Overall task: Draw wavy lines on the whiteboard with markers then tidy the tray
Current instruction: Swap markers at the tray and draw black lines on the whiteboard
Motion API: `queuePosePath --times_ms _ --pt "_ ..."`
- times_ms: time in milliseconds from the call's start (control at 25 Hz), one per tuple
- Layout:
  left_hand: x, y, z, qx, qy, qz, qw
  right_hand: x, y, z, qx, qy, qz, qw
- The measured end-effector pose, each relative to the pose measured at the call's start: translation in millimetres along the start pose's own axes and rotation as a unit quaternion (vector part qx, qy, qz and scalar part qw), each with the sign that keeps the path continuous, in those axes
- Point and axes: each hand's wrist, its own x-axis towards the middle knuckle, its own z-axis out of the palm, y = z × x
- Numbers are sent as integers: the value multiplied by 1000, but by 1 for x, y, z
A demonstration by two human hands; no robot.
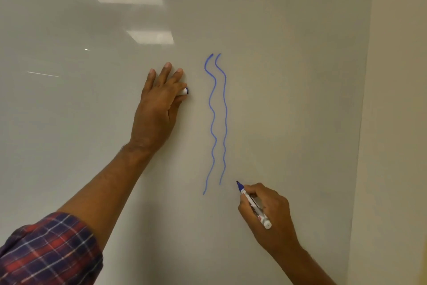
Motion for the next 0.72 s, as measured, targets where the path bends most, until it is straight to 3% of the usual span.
queuePosePath --times_ms 240,440,560,720 --pt "-38 28 -13 -82 -54 -73 992 -13 -21 5 81 19 123 989" --pt "-90 68 -31 -187 -71 -232 952 -36 -43 5 171 30 181 968" --pt "-127 115 -47 -298 -6 -333 894 -59 -62 6 223 41 194 954" --pt "-167 167 -60 -414 8 -480 773 -88 -89 8 290 34 193 937"
